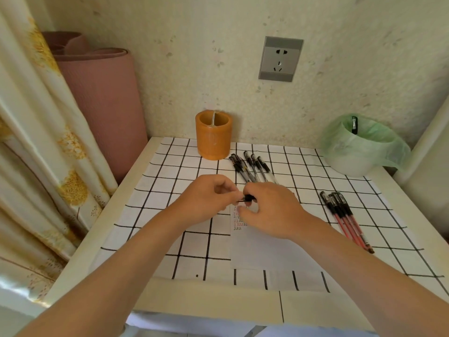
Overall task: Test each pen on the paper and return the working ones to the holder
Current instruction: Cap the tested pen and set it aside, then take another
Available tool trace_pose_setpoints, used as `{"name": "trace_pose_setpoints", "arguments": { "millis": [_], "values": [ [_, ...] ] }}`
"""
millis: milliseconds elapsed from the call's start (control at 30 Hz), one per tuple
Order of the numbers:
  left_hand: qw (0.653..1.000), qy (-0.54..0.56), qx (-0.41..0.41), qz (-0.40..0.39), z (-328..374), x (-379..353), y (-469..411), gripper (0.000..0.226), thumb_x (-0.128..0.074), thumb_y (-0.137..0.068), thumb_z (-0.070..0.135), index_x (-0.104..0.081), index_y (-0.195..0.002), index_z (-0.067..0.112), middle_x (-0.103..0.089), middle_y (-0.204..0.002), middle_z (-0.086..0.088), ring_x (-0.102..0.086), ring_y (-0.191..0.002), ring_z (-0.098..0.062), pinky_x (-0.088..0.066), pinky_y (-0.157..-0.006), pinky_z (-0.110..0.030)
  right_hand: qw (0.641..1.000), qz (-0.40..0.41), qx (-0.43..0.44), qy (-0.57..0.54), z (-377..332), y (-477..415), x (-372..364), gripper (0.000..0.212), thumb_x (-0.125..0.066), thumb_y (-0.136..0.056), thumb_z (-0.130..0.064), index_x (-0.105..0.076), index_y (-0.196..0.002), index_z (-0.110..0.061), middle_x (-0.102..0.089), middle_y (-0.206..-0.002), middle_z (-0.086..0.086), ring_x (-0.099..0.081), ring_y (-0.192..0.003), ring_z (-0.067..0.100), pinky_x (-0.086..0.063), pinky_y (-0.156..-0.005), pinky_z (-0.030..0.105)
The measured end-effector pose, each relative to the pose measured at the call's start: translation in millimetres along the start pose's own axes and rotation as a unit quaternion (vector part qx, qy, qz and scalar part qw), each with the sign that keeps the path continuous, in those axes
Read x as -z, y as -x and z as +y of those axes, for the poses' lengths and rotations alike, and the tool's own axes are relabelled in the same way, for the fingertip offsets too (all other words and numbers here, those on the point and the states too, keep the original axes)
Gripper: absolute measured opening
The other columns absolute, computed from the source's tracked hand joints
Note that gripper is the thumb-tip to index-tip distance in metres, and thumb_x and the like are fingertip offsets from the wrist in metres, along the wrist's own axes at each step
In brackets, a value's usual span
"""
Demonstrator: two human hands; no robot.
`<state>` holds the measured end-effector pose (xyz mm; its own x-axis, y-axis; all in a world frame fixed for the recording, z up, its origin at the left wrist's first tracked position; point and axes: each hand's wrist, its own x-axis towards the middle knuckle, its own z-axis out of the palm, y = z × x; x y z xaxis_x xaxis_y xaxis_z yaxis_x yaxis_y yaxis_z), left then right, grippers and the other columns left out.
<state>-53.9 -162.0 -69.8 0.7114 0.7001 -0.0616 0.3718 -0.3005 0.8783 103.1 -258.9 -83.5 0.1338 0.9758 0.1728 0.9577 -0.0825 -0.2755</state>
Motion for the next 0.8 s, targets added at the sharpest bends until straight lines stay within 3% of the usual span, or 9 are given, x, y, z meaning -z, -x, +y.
{"name": "trace_pose_setpoints", "arguments": {
  "millis": [100,200,300,400,500,567,633,700,800],
  "values": [
    [0.997,0.05,0.054,-0.023,8.4,-1.8,3.4,0.025,-0.057,-0.098,0.035,-0.077,-0.093,0.022,-0.075,-0.084,0.009,-0.064,-0.071,-0.002,-0.05,-0.07,-0.023,0.997,0.032,-0.042,0.058,-4.7,-0.2,-2.0,0.064,-0.044,-0.07,-0.086,-0.057,-0.064,-0.024,-0.054,-0.055,-0.007,-0.052,-0.055,0.008,-0.035,-0.048,0.025],
    [0.993,0.074,0.079,-0.046,10.4,2.3,4.3,0.034,-0.051,-0.1,0.04,-0.08,-0.095,0.024,-0.077,-0.09,0.004,-0.066,-0.072,-0.003,-0.049,-0.077,-0.029,0.993,0.046,-0.078,0.076,-9.8,-0.2,-1.3,0.075,-0.029,-0.064,-0.088,-0.057,-0.057,-0.018,-0.051,-0.048,-0.004,-0.048,-0.049,0.009,-0.024,-0.045,0.024],
    [0.992,0.07,0.081,-0.063,9.2,5.8,4.4,0.032,-0.051,-0.099,0.042,-0.08,-0.096,0.029,-0.076,-0.087,0.007,-0.066,-0.072,-0.003,-0.049,-0.077,-0.027,0.991,0.056,-0.095,0.076,-11.4,-0.6,-2.4,0.08,-0.021,-0.064,-0.086,-0.062,-0.058,-0.017,-0.055,-0.049,-0.002,-0.05,-0.048,0.01,-0.027,-0.044,0.022],
    [0.994,0.054,0.071,-0.057,8.6,6.5,4.2,0.021,-0.061,-0.095,0.037,-0.079,-0.096,0.026,-0.075,-0.081,0.009,-0.065,-0.071,-0.002,-0.048,-0.069,-0.02,0.992,0.059,-0.086,0.065,-13.2,-1.7,-4.6,0.072,-0.028,-0.069,-0.083,-0.06,-0.059,-0.019,-0.054,-0.049,-0.003,-0.052,-0.05,0.011,-0.03,-0.045,0.023],
    [0.998,0.032,0.057,-0.022,6.4,8.1,1.5,0.009,-0.069,-0.09,0.026,-0.077,-0.091,0.022,-0.071,-0.07,0.01,-0.062,-0.066,-0.003,-0.045,-0.057,-0.013,0.998,0.027,-0.048,-0.017,-10.6,-2.5,-5.9,0.055,-0.042,-0.074,-0.079,-0.06,-0.083,-0.028,-0.058,-0.07,-0.012,-0.054,-0.066,0.006,-0.037,-0.053,0.026],
    [0.997,0.029,0.063,0.04,4.9,12.1,-3.0,0.007,-0.069,-0.09,0.028,-0.075,-0.091,0.024,-0.074,-0.074,0.01,-0.062,-0.066,-0.005,-0.045,-0.059,-0.016,0.994,0.01,-0.02,-0.108,-6.6,-2.5,-7.9,0.036,-0.057,-0.087,-0.059,-0.058,-0.107,-0.028,-0.056,-0.094,-0.014,-0.052,-0.079,0.0,-0.042,-0.066,0.024],
    [0.991,0.033,0.073,0.106,2.6,17.9,-8.2,0.006,-0.068,-0.09,0.03,-0.072,-0.092,0.026,-0.075,-0.078,0.011,-0.064,-0.07,-0.008,-0.046,-0.062,-0.02,0.99,0.011,-0.001,-0.141,-2.6,-3.1,-9.0,0.028,-0.061,-0.095,-0.026,-0.056,-0.122,-0.024,-0.049,-0.104,-0.011,-0.049,-0.083,-0.006,-0.037,-0.072,0.014],
    [0.983,0.034,0.076,0.164,-0.7,23.9,-13.4,0.007,-0.066,-0.092,0.031,-0.071,-0.091,0.026,-0.075,-0.079,0.01,-0.065,-0.073,-0.011,-0.047,-0.064,-0.022,0.992,0.023,0.003,-0.127,1.2,-5.1,-11.2,0.031,-0.058,-0.094,-0.011,-0.061,-0.124,-0.02,-0.048,-0.102,-0.008,-0.048,-0.08,-0.006,-0.036,-0.069,0.009],
    [0.979,0.021,0.071,0.188,-4.1,31.2,-19.9,0.01,-0.063,-0.094,0.035,-0.069,-0.09,0.029,-0.073,-0.083,0.01,-0.064,-0.077,-0.01,-0.046,-0.065,-0.022,0.994,0.022,-0.013,-0.109,3.9,-8.4,-11.7,0.023,-0.063,-0.094,-0.018,-0.07,-0.116,-0.02,-0.053,-0.091,-0.008,-0.051,-0.075,0.001,-0.04,-0.069,0.013]
  ]
}}
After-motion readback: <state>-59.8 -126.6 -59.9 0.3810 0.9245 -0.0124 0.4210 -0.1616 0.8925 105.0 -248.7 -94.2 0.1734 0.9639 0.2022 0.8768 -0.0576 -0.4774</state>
